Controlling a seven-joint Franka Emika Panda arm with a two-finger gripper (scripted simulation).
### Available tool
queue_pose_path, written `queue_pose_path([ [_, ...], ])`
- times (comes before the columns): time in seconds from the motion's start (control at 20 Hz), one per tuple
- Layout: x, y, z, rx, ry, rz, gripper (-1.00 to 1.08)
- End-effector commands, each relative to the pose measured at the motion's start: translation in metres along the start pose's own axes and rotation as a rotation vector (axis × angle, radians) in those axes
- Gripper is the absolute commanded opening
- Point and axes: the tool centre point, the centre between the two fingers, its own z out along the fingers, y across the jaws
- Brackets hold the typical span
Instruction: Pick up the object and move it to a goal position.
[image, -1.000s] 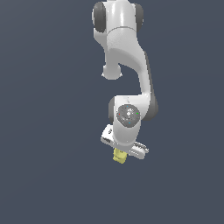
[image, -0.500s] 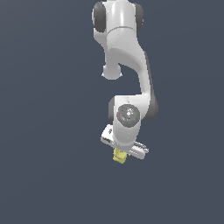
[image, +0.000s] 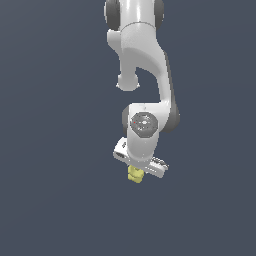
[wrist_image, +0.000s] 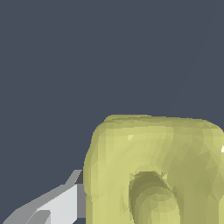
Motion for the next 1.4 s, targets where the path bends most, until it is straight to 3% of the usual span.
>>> queue_pose_path([
  [0.0, -0.003, 0.006, -0.009, 0.0, 0.001, 0.0, -1.0],
  [0.5, -0.03, 0.045, -0.069, 0.001, 0.0, 0.0, -1.0],
  [1.35, -0.087, 0.133, -0.208, 0.003, 0.0, 0.0, -1.0],
])
